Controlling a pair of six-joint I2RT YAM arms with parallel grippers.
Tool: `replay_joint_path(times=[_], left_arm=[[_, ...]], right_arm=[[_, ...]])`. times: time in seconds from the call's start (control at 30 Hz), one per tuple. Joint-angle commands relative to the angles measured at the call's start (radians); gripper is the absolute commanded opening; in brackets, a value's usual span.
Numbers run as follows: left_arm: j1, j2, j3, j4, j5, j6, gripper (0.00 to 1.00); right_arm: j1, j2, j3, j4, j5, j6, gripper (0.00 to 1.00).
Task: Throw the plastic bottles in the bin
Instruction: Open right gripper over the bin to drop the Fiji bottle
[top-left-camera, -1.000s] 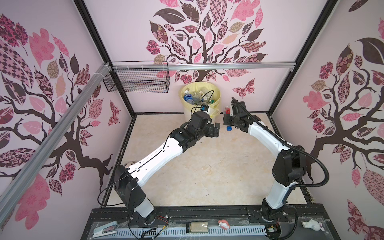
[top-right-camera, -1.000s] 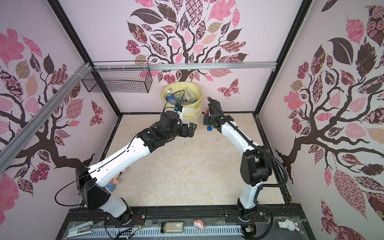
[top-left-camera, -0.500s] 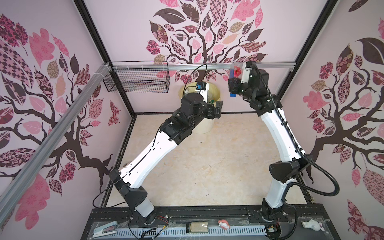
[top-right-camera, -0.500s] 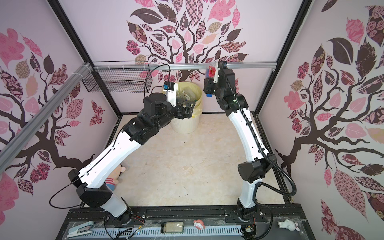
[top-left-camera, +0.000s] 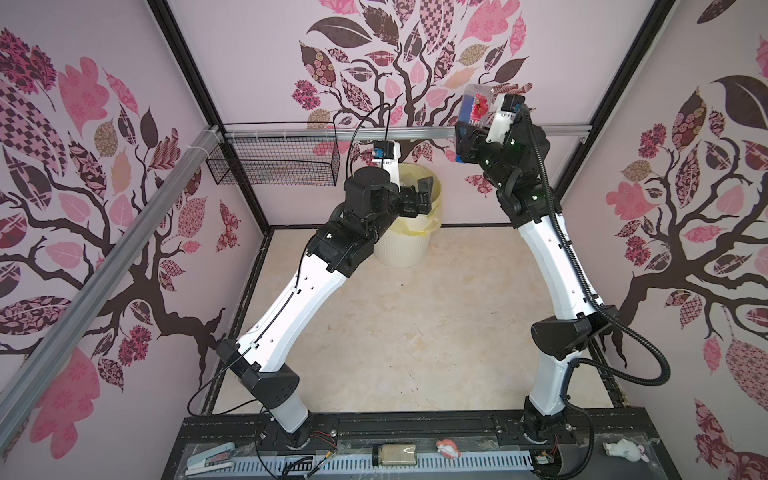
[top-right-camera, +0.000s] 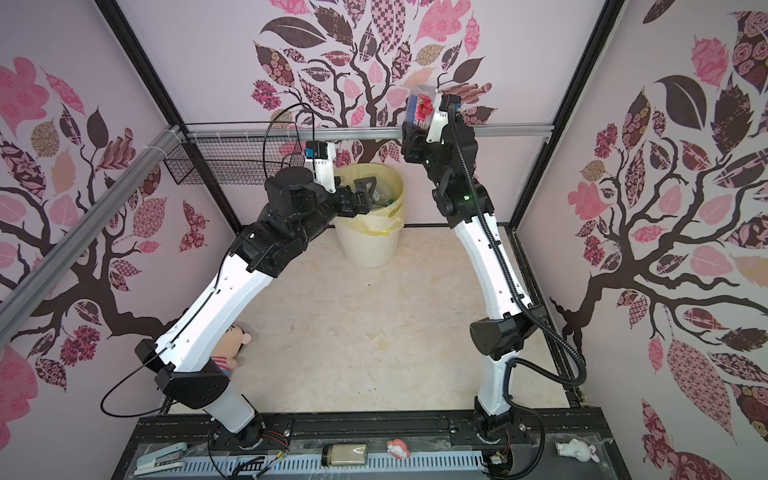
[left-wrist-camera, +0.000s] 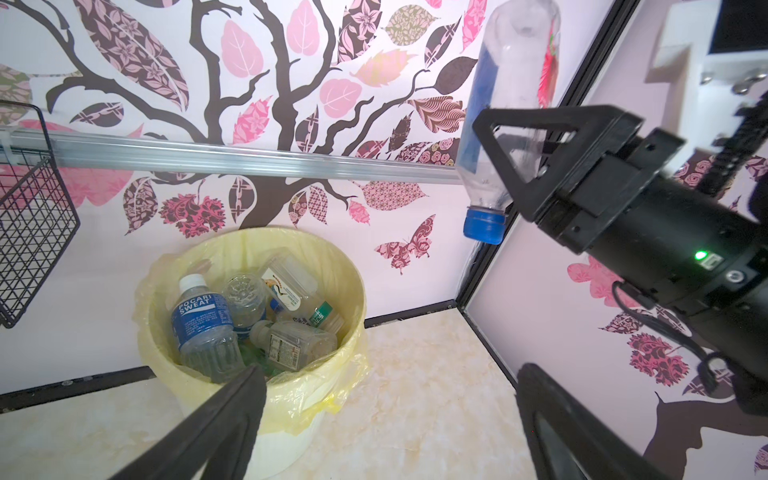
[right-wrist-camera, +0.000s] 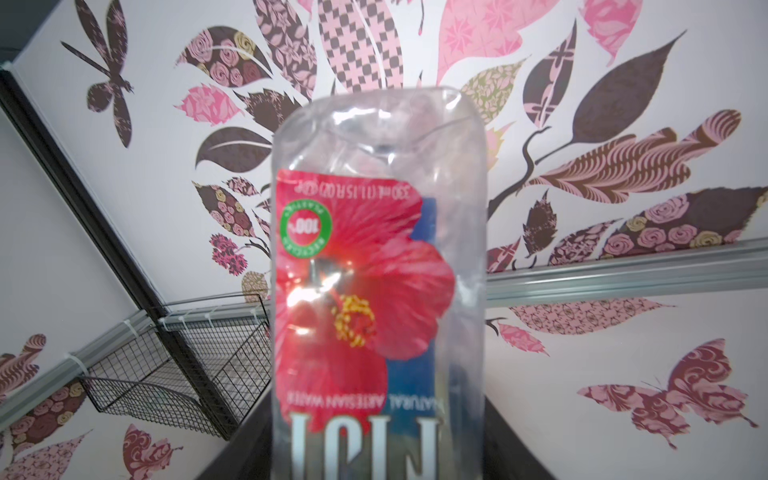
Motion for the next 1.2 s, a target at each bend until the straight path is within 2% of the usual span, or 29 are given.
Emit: replay_joint_path(times=[0.0,0.13,0.2,0.23,0.43,0.77,0.97,1.17], left_arm=[[0.024,-0.031,-0.025,-0.005,-0.013,-0.013,0.97],[0.054,-0.054,-0.062,-0.01,-0.008,-0.032,0.97],[0.064,-0.064,-0.076,-0.012,-0.005,-0.036,0.97],[0.068,-0.07,-0.085,-0.012,-0.004,-0.037,0.97],[0.074,-0.091,-0.128,-0.009,0.004,-0.048,0.97],[0.075,-0.088,-0.128,-0.01,0.006,-0.045,0.97],[0.074,-0.084,-0.138,0.011,-0.022,-0.022,0.97],[0.075,-0.083,-0.187,0.034,-0.056,-0.007,0.97]], right_arm=[[0.014,0.145,0.114,-0.01,-0.047,0.077,0.57],[0.029,0.32,0.192,-0.111,-0.11,0.161,0.62],[0.031,0.365,0.213,-0.14,-0.129,0.194,0.73],[0.031,0.373,0.217,-0.147,-0.123,0.198,0.8],[0.031,0.316,0.192,-0.064,-0.099,0.161,0.99],[0.03,0.263,0.169,-0.089,-0.082,0.15,1.0],[0.027,0.221,0.132,-0.119,-0.074,0.11,1.0],[-0.005,0.192,0.115,-0.195,-0.074,0.125,0.99]])
